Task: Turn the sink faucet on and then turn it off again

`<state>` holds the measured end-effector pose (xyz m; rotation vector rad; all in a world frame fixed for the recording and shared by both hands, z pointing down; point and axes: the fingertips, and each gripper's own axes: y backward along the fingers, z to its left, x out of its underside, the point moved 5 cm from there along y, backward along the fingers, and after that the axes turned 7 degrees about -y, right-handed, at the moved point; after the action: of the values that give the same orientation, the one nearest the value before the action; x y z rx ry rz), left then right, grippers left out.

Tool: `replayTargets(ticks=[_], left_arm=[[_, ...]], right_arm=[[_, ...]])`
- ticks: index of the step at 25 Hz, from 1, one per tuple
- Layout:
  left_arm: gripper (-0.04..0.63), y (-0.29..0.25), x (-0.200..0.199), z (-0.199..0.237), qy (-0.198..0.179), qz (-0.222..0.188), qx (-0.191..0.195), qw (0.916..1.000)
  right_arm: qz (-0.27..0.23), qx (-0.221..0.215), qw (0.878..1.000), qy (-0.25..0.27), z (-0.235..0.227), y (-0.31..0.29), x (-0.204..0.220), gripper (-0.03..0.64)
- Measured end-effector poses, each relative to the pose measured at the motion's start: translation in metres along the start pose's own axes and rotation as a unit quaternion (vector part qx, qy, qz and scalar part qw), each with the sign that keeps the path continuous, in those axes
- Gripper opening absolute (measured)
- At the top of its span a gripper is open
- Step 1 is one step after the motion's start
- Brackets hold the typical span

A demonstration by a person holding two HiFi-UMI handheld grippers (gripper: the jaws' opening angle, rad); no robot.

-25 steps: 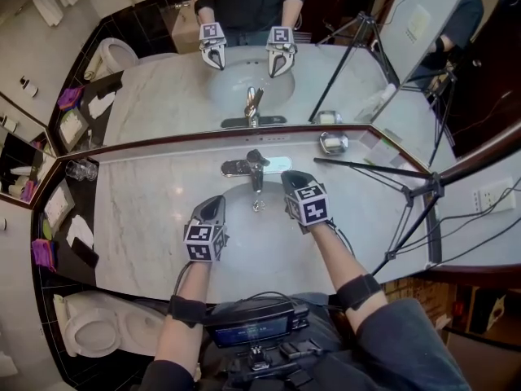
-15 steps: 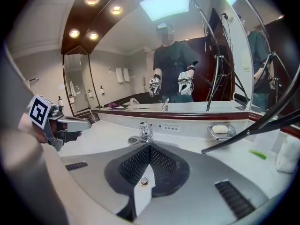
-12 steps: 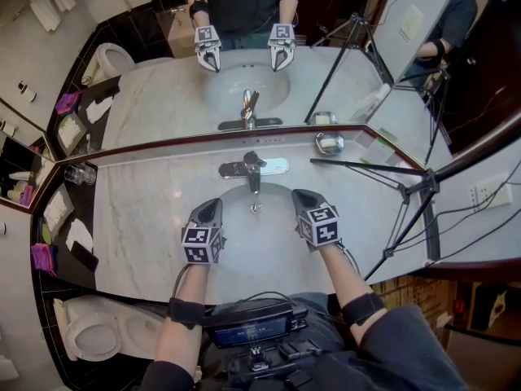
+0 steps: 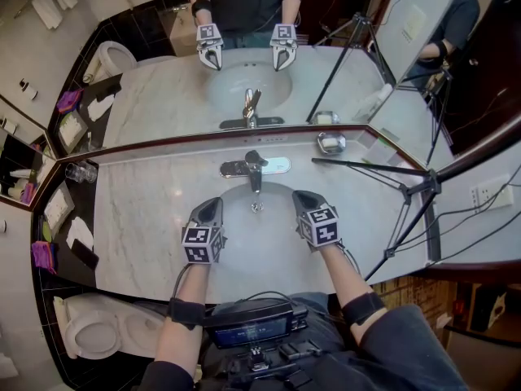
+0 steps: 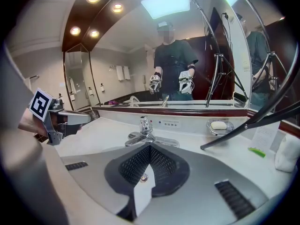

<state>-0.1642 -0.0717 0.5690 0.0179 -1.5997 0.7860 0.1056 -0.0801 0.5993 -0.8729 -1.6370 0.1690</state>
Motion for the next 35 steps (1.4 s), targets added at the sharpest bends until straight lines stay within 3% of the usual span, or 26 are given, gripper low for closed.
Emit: replayTargets(ticks=[10, 16, 26, 35], left_arm=[[0.000, -0.002, 0.003, 0.001, -0.003, 0.009, -0.005, 0.9999], [0.000, -0.003, 0.004, 0.006, -0.003, 0.011, -0.011, 0.9999], [0.000, -0.006, 0.008, 0.012, -0.001, 0.016, -0.011, 0.9998], [0.000, -0.007, 0.012, 0.012, 0.002, 0.023, -0.013, 0.9996]], right_arm=[[-0.042, -0.027, 0.997, 0.054, 0.016, -0.040, -0.087, 0.017], [-0.040, -0.043, 0.995, 0.082, 0.029, -0.071, -0.121, 0.017], [0.016, -0.050, 0.993, 0.104, 0.030, -0.119, -0.112, 0.017], [0.046, -0.055, 0.992, 0.104, 0.036, -0.124, -0.092, 0.018]])
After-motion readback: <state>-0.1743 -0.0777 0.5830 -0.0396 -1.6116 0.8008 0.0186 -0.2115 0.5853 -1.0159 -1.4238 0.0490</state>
